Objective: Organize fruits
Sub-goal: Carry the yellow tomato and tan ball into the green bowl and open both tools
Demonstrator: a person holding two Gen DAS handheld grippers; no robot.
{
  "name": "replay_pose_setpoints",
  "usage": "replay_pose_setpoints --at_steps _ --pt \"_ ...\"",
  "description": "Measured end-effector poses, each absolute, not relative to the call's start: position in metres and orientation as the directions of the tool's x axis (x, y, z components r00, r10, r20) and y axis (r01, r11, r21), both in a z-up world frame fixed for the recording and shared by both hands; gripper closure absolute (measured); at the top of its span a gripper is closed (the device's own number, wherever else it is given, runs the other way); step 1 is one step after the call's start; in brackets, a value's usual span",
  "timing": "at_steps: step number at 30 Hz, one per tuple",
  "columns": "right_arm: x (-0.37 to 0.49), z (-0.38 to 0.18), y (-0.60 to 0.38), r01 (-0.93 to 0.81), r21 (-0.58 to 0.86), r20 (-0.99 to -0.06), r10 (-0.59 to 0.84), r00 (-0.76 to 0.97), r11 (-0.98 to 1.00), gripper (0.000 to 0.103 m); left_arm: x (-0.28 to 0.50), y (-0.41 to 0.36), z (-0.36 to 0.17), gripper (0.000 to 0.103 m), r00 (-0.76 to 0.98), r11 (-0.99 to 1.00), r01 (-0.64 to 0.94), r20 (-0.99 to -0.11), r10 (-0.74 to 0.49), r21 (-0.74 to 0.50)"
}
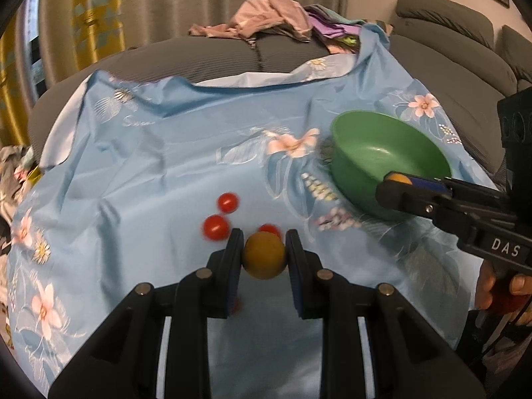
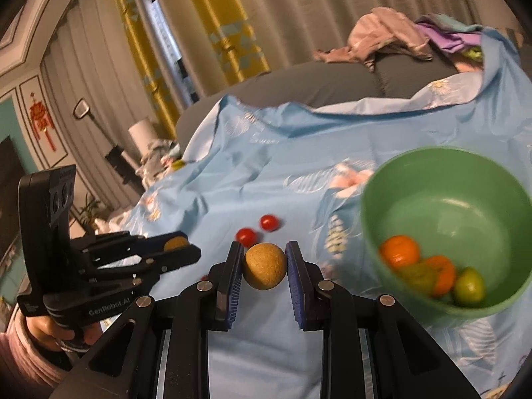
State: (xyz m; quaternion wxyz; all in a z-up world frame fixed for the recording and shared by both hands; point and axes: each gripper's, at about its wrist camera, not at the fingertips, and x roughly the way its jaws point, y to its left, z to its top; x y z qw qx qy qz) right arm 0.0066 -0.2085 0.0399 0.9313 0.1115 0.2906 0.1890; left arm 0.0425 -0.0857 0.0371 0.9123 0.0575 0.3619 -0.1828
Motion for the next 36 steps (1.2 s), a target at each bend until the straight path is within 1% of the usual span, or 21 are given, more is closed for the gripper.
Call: replay_pose_setpoints --at_steps 8,11,13,16,21,26,31,36 --pt "0.014 0.051 -0.251 -0.206 0.338 -0.465 0.353 0.812 0.918 0.076 0.063 -0.134 0.048 0.077 0.631 0.885 0.461 -0.676 -0.38 -0.067" --pt "0.016 0.059 -0.264 -0.162 0.308 -0.464 0.297 0.835 0.937 0.076 0.071 -0.149 0.054 0.077 0.61 0.866 0.489 -0.668 -0.426 -0.106" --pt "0.016 0.061 -0.273 -0.153 0.308 -0.452 0.286 0.845 0.939 0.076 0.078 -0.16 0.057 0.077 0.605 0.859 0.499 -0.665 -0.437 -0.111" --pt "0.015 0.061 -0.285 -0.118 0.305 -0.442 0.25 0.862 0.945 0.076 0.084 -0.176 0.063 0.077 0.615 0.857 0.506 -0.656 -0.437 -0.097" --pt "0.015 0.054 -0.299 -0.039 0.251 -0.461 0.155 0.874 0.967 0.076 0.094 -0.204 0.068 0.077 0.612 0.849 0.52 -0.649 -0.452 -0.1" --pt "0.012 0.049 -0.313 0.003 0.224 -0.467 0.104 0.878 0.975 0.076 0.101 -0.23 0.059 0.077 0.588 0.847 0.526 -0.684 -0.43 -0.08" --pt "0.012 0.045 -0.321 0.029 0.226 -0.48 0.085 0.873 0.974 0.076 0.103 -0.242 0.05 0.076 0.578 0.85 0.525 -0.717 -0.39 -0.039" --pt "0.01 0.045 -0.325 0.018 0.244 -0.472 0.103 0.875 0.97 0.076 0.105 -0.243 0.048 0.076 0.574 0.857 0.513 -0.728 -0.376 -0.038"
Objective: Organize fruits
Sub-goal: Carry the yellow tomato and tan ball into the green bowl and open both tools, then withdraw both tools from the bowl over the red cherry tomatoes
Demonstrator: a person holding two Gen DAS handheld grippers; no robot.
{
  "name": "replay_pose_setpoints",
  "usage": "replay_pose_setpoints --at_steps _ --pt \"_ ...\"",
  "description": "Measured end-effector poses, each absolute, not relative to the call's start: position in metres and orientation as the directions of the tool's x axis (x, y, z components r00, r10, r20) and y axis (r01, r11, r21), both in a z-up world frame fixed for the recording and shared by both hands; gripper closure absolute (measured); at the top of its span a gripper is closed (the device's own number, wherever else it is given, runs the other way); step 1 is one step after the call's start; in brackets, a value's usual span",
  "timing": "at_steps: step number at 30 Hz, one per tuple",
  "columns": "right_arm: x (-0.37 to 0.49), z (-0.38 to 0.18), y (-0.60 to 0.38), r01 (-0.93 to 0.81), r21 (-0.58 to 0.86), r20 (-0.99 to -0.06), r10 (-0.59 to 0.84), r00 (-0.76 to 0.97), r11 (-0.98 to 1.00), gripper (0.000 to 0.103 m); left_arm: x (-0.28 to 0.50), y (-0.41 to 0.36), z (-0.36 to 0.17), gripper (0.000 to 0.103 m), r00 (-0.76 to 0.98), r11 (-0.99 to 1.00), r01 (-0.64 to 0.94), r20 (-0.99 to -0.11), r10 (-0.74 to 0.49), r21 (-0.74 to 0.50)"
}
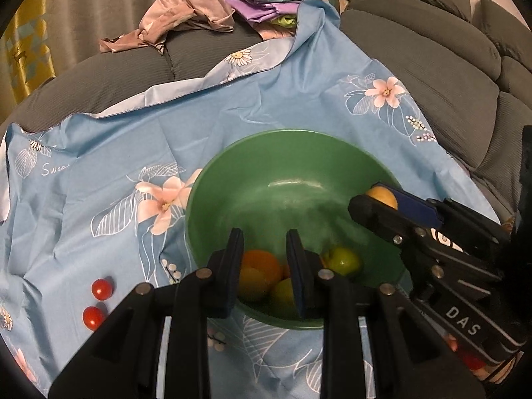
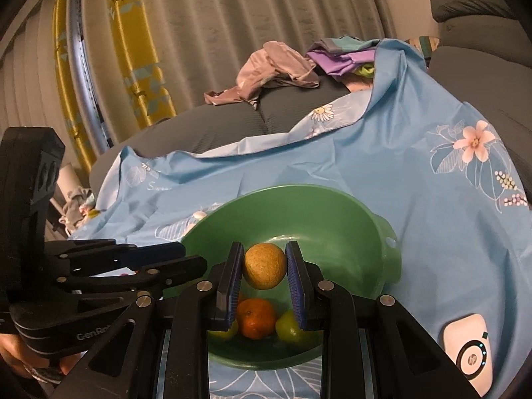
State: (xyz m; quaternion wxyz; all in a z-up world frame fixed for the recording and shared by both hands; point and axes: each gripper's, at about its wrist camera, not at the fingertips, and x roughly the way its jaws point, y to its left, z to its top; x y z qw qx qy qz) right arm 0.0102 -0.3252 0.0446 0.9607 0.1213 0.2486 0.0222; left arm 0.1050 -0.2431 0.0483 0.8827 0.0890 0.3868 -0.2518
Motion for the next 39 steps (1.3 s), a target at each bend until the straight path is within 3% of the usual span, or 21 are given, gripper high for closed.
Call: replay_pose_setpoints --at_steps 7,11,16,20,29,32,39 --pt "0.013 0.041 -0.327 0.043 0.25 -0.502 0.091 0.86 0.967 0.076 0.109 -0.243 0.044 0.075 0.569 0.869 0.493 -0.744 -0.351 -0.034" --pt "0.016 0.037 -0.327 0.071 0.234 -0.533 0.068 0.843 0.97 0.076 0.109 -0.241 0.044 0.041 0.57 0.874 0.484 -0.745 -0.347 -0.037" --pt "0.017 0.036 -0.327 0.082 0.23 -0.541 0.057 0.839 0.97 0.075 0.109 -0.237 0.044 0.034 0.578 0.878 0.476 -0.739 -0.346 -0.038" --pt "0.016 0.036 -0.327 0.09 0.227 -0.539 0.048 0.841 0.97 0.073 0.105 -0.234 0.045 0.022 0.6 0.886 0.463 -0.725 -0.338 -0.029" --pt "0.007 0.045 -0.318 0.036 0.231 -0.472 0.08 0.878 0.972 0.068 0.067 -0.209 0.043 0.014 0.673 0.913 0.407 -0.678 -0.296 0.006" --pt "0.006 0.047 -0.312 0.015 0.23 -0.458 0.095 0.884 0.973 0.068 0.057 -0.193 0.039 0.005 0.687 0.924 0.381 -0.668 -0.287 -0.005" --pt "0.001 0.052 -0.293 -0.061 0.227 -0.418 0.154 0.895 0.972 0.067 0.041 -0.165 0.029 0.004 0.68 0.941 0.336 -0.683 -0.267 -0.033"
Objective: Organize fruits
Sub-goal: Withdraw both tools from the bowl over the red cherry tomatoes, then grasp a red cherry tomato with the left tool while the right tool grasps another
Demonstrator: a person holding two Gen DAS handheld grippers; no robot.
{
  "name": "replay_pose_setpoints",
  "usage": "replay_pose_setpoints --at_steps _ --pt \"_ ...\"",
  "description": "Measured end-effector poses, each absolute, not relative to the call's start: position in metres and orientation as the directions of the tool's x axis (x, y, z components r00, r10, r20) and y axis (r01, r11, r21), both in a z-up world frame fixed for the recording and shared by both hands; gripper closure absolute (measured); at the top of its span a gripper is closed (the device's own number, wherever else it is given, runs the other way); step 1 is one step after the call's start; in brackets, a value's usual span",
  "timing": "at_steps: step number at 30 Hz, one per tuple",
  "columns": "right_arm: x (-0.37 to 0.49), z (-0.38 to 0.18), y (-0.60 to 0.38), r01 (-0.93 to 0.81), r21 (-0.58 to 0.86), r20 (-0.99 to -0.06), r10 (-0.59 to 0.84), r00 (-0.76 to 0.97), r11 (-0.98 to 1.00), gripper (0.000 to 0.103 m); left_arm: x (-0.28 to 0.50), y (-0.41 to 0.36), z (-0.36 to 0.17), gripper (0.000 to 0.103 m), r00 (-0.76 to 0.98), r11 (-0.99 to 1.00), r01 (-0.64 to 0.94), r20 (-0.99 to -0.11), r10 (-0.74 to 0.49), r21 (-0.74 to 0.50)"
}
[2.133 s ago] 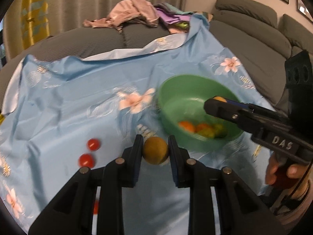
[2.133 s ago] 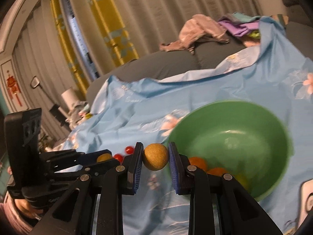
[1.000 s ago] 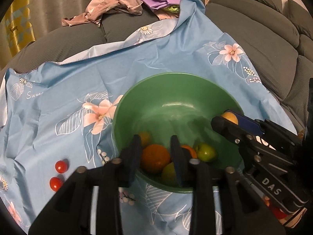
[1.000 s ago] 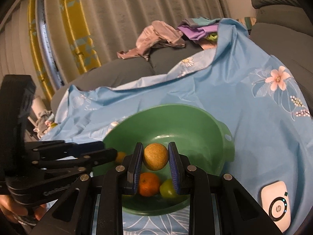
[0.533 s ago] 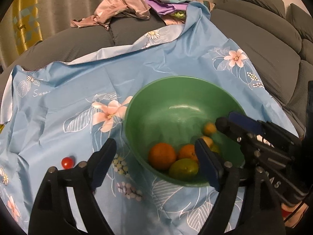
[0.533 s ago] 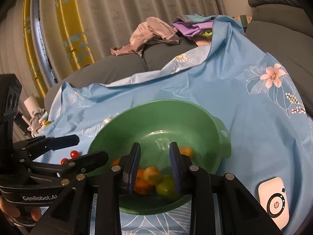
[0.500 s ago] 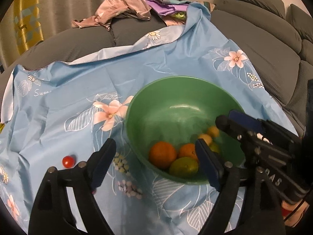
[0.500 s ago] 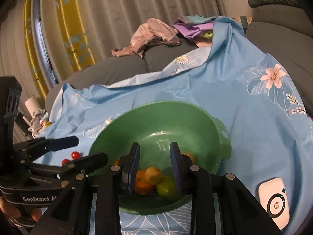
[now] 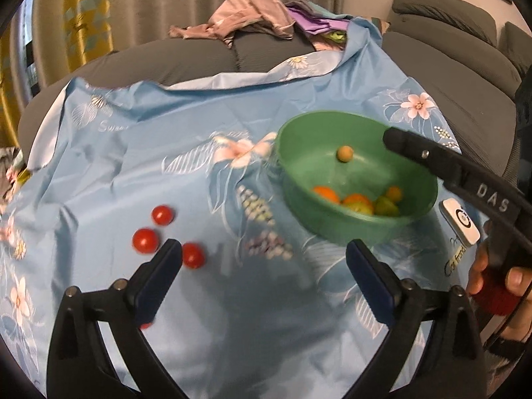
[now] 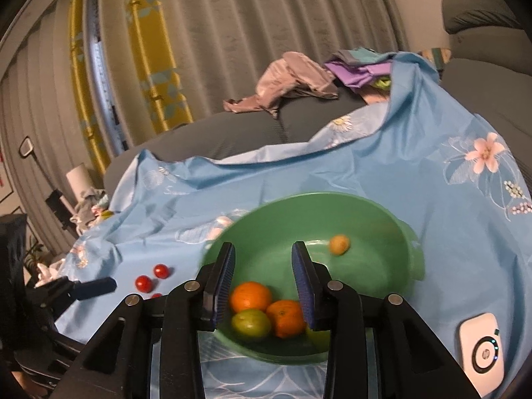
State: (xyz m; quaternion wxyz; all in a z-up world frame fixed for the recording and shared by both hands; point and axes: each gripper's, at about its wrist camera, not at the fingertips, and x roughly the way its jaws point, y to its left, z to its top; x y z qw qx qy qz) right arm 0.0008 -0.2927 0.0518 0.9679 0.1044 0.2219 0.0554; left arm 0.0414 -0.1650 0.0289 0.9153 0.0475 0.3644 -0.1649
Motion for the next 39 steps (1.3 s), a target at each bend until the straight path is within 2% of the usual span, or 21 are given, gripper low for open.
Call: replay_pose_setpoints --at_steps 6,16,21,25,30,35,37,39 --pt "0.002 0.053 -0.266 -0.12 0.175 -0.42 0.184 0.889 0.977 0.067 0.033 -0.141 0.021 0.004 0.664 0.954 0.291 -0.703 -0.254 -0.07" --pt "-0.003 0.051 -0.212 -0.327 0.101 -0.433 0.337 0.836 0.94 0.067 0.019 -0.085 0.017 0.004 0.682 0.978 0.181 -0.704 -0.199 -0.101" --pt "0.001 0.042 -0.187 -0.413 0.088 -0.488 0.401 0.775 0.906 0.067 0.016 -0.05 0.008 0.005 0.689 0.991 0.104 -0.712 -0.135 -0.088" --pt "0.013 0.025 -0.162 -0.446 0.058 -0.581 0.394 0.713 0.893 0.067 0.019 -0.032 0.0 0.006 0.673 0.992 0.095 -0.728 -0.129 -0.088" --pt "0.024 0.005 -0.139 -0.47 0.032 -0.653 0.374 0.658 0.882 0.067 0.03 -0.026 -0.014 0.022 0.614 0.984 0.141 -0.77 -0.174 -0.109" --pt "0.03 -0.004 -0.133 -0.47 0.034 -0.678 0.366 0.638 0.882 0.067 0.042 -0.034 -0.023 0.025 0.582 0.976 0.193 -0.789 -0.198 -0.102" --pt "0.033 -0.007 -0.133 -0.459 0.036 -0.688 0.356 0.633 0.888 0.067 0.046 -0.038 -0.027 0.032 0.566 0.973 0.212 -0.8 -0.199 -0.093" --pt "0.037 -0.01 -0.137 -0.442 0.047 -0.696 0.347 0.628 0.896 0.067 0.052 -0.043 -0.032 0.045 0.544 0.968 0.234 -0.813 -0.206 -0.089"
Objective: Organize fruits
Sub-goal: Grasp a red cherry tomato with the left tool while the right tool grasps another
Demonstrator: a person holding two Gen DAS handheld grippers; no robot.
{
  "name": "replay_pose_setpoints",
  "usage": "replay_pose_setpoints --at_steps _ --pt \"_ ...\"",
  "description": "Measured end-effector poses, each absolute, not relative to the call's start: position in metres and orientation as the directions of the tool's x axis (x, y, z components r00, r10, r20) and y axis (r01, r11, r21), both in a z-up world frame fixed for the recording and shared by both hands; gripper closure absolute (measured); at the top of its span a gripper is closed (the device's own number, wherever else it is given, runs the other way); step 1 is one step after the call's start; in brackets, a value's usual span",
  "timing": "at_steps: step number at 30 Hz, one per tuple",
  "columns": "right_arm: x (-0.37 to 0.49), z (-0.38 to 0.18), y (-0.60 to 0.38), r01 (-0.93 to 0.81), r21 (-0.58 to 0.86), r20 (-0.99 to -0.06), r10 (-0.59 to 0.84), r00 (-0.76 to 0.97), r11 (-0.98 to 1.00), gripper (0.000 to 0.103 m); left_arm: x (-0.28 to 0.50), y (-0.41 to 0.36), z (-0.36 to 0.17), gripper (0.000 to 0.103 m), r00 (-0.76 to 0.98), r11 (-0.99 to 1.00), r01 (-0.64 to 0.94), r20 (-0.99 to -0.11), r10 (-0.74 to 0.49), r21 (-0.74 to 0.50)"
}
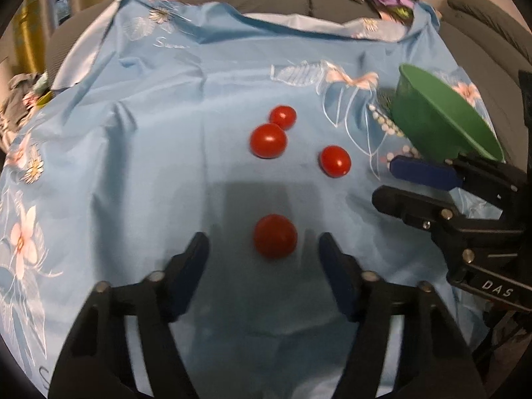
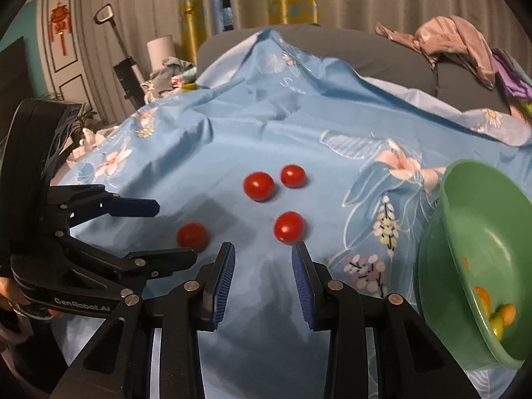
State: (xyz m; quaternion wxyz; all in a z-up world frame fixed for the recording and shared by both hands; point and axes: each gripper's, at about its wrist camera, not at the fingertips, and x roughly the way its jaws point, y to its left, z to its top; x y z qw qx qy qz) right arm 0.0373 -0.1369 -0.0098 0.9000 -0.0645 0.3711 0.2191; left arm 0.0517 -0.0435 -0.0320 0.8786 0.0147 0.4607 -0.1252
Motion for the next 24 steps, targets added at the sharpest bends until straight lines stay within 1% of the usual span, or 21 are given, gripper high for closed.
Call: replay_pose_setpoints --at_steps 2,5,8,17,24 --pt "0.04 -0.012 -0.141 -0.424 0.064 -0.702 0.343 0.624 0.903 0.067 0.056 -0.048 -0.036 0.052 0.528 0.964 0.252 -0.822 -0.212 -0.087" --pt "0.043 -0.014 -0.143 -0.414 0.077 -0.705 0.343 0.621 0.907 0.067 0.06 -0.051 -0.038 0.059 0.528 0.962 0.26 -0.823 -0.21 -0.078" --pt "0.045 -0.015 -0.145 -0.409 0.098 -0.707 0.352 0.614 0.907 0.067 0.062 -0.05 -0.037 0.075 0.532 0.961 0.262 -0.817 -0.223 -0.091" --pt "0.057 -0.022 -0.143 -0.381 0.12 -0.734 0.341 0.587 0.917 0.067 0.053 -0.031 -0.033 0.076 0.562 0.954 0.241 -0.776 -0.287 -0.179" --pt "0.082 -0.021 -0.133 -0.341 0.149 -0.759 0.328 0.562 0.928 0.067 0.044 -0.018 -0.025 0.076 0.584 0.946 0.236 -0.746 -0.32 -0.221"
